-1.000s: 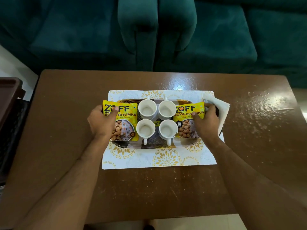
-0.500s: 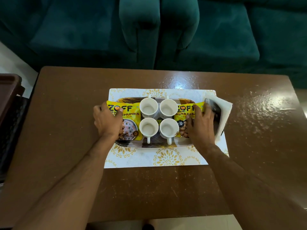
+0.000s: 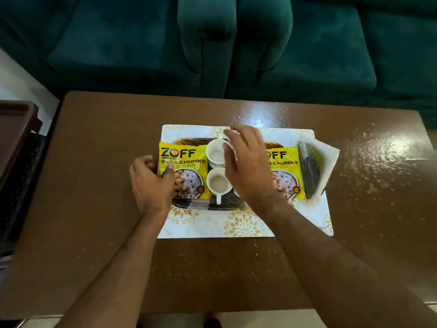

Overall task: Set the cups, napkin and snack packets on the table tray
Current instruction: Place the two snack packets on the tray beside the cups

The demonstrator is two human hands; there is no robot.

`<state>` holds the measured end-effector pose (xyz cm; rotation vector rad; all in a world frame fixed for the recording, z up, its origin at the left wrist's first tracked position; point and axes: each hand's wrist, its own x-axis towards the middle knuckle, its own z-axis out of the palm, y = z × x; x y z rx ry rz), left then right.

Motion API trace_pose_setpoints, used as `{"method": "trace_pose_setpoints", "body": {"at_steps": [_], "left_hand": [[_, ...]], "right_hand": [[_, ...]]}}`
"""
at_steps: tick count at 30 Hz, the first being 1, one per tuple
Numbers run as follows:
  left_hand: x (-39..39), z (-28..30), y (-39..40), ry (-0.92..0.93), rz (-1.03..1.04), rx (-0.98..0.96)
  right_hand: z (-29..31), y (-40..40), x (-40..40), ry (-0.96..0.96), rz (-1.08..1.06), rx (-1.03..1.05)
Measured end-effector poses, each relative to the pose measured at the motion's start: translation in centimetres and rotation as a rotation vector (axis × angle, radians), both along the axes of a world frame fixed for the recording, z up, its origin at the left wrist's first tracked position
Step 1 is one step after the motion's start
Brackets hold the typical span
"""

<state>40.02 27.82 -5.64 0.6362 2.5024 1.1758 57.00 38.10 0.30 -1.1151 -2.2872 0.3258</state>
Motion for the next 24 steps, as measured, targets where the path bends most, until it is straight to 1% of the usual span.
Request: {"method": "trace_pose_setpoints", "body": {"at_steps": [2,3,5,7,10,15,19,22,24], "left_hand": [[-0.1,-0.2,-0.6,-0.037,0.022,0.01],[-0.2,-0.3,-0.8,-0.056,0.035,0.013],[-0.4,-0.3,-1.0,-0.088,0.05,0.026],[-0.4,0.0,-1.1,-0.098,0.044,0.045],[-0.4,-0.2,-1.2,-0.095,0.023,0.066],[-0.3,-0.8,-1.5,-0.089,-0.005,0.079],[0.0,-0.5,-1.7,-0.024,-0.052,0.076],[-0.1,-0.3,-1.5,0.01,-0.046,0.048],[0.0,-0.2,-1.4,0.013,-0.03,0.049]], "right_hand": [[0.5,-1.7,-3.5,-0.073,0.183,-0.124],[0.3,-2.4,-5.0,-0.146,0.269,-0.176],[-0.8,-3.7,-7.3,-0.344,0.381,-0.204],[-2.3,-4.2,-8.2,-0.517,0.398,-0.22],[-3.9,-4.4,-8.3,-0.634,0.38,-0.265],[-4.2,-4.5,-8.4,-0.702,0.356,-0.235],[-3.8,-4.1,-8.7,-0.694,0.313,-0.259],[-3.4,-4.0,-8.8,-0.65,0.309,-0.267],[-2.7,-3.8,-8.5,-0.56,0.313,-0.228]]}}
